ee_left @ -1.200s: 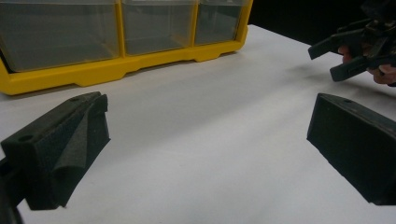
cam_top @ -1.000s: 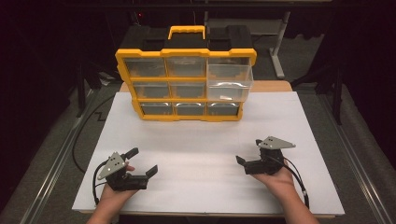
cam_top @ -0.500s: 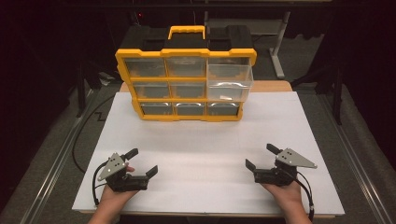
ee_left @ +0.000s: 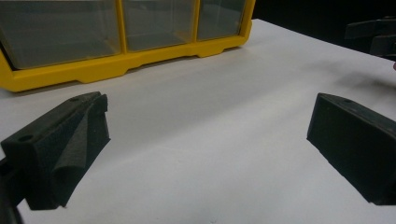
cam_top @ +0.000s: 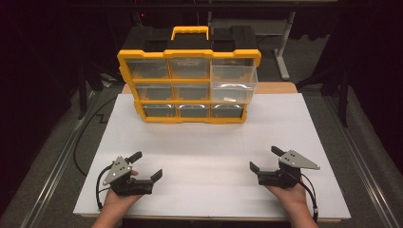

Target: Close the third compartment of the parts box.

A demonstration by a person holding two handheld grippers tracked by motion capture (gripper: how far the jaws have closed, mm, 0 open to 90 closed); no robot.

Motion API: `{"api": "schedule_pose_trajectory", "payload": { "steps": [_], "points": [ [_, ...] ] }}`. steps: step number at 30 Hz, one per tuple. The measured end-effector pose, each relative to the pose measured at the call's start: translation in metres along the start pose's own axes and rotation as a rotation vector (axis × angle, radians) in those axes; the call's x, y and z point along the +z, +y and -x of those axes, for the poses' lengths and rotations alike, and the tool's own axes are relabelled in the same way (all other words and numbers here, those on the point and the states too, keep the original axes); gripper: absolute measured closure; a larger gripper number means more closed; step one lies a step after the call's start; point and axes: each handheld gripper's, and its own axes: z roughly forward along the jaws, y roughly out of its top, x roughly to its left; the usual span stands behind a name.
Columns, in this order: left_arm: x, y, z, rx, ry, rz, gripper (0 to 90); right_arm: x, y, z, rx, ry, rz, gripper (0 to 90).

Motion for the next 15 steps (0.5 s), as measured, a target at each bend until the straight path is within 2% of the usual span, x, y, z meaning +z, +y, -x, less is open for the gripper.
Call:
{"api": "schedule_pose_trajectory", "payload": {
  "steps": [5,9,15],
  "points": [
    [0.0014,0.0004,-0.0036,0.005,0.003,-0.004,0.1,-0.0041,-0.0009,0.0002,0.012,-0.002,-0.001,2.3],
    [0.0009,0.0016,-0.0015,0.010,0.004,0.006,0.1,-0.0070,-0.0029,0.0013,-0.001,-0.002,-0.010,5.7],
    [0.0026,0.0015,-0.0030,0.008,0.002,0.003,0.1,-0.0085,-0.0034,0.0033,-0.009,0.000,-0.013,16.2]
  ]
}}
